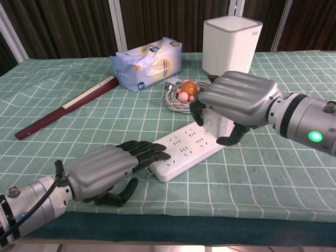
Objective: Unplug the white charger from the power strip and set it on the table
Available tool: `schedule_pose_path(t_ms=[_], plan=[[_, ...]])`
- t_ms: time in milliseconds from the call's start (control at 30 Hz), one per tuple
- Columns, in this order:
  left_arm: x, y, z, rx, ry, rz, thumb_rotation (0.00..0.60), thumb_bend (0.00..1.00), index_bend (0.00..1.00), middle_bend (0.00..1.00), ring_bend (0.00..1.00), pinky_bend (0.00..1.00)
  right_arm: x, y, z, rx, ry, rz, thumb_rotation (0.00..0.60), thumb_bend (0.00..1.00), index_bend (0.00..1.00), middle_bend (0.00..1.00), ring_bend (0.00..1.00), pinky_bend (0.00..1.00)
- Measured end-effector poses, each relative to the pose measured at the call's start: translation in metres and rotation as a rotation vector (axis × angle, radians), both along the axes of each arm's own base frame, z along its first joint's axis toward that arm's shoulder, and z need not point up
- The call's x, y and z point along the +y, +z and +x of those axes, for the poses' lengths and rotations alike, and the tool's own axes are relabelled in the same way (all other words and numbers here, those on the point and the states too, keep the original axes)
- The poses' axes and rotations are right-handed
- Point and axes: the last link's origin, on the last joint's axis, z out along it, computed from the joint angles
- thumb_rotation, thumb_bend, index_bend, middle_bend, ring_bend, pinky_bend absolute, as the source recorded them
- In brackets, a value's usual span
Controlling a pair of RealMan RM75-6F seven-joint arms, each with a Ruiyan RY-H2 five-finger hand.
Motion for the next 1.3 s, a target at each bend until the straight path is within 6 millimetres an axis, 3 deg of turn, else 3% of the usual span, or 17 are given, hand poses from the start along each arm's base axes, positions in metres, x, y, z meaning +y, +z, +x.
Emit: schedule_pose_path(t_ms=[200, 400, 567, 733, 833, 967, 1033, 1133, 1300], plan=[[0.003, 0.017, 0.007, -0.060, -0.013, 0.035, 0.600, 0.77, 0.00, 0.01, 0.00, 0.02, 0.003, 0.032, -0.018, 0.016, -0.009, -0.051, 0.600, 0.65, 0.88, 0.65, 0.52, 0.61], [0.008, 0.041, 0.011, -0.107, -0.021, 0.078, 0.600, 0.76, 0.00, 0.01, 0.00, 0.02, 0.012, 0.065, -0.055, 0.150, -0.037, -0.120, 0.600, 0.65, 0.76, 0.64, 0.45, 0.56], [0.011, 0.052, 0.008, -0.131, -0.004, 0.096, 0.600, 0.76, 0.00, 0.01, 0.00, 0.02, 0.020, 0.074, -0.085, 0.322, -0.065, -0.155, 0.600, 0.65, 0.68, 0.59, 0.42, 0.53], [0.009, 0.051, 0.006, -0.133, 0.002, 0.089, 0.600, 0.76, 0.00, 0.01, 0.00, 0.02, 0.021, 0.068, -0.118, 0.467, -0.134, -0.130, 0.600, 0.63, 0.65, 0.56, 0.40, 0.53], [0.009, 0.050, 0.005, -0.128, 0.002, 0.087, 0.600, 0.76, 0.00, 0.01, 0.00, 0.02, 0.020, 0.059, -0.129, 0.507, -0.145, -0.114, 0.600, 0.57, 0.51, 0.46, 0.33, 0.48], [0.008, 0.047, 0.003, -0.127, 0.008, 0.079, 0.600, 0.75, 0.00, 0.01, 0.00, 0.02, 0.022, 0.051, -0.136, 0.516, -0.188, -0.078, 0.600, 0.45, 0.16, 0.22, 0.15, 0.32], [0.008, 0.047, 0.002, -0.128, 0.012, 0.080, 0.600, 0.74, 0.00, 0.01, 0.00, 0.02, 0.022, 0.050, -0.136, 0.501, -0.202, -0.062, 0.600, 0.39, 0.04, 0.12, 0.08, 0.28], [0.009, 0.050, 0.000, -0.135, 0.017, 0.090, 0.600, 0.72, 0.00, 0.01, 0.00, 0.02, 0.024, 0.054, -0.134, 0.456, -0.221, -0.051, 0.600, 0.31, 0.00, 0.01, 0.01, 0.25], [0.005, 0.059, -0.004, -0.153, 0.014, 0.101, 0.600, 0.66, 0.00, 0.01, 0.00, 0.02, 0.033, 0.076, -0.127, 0.336, -0.272, -0.039, 0.600, 0.24, 0.00, 0.00, 0.00, 0.23]])
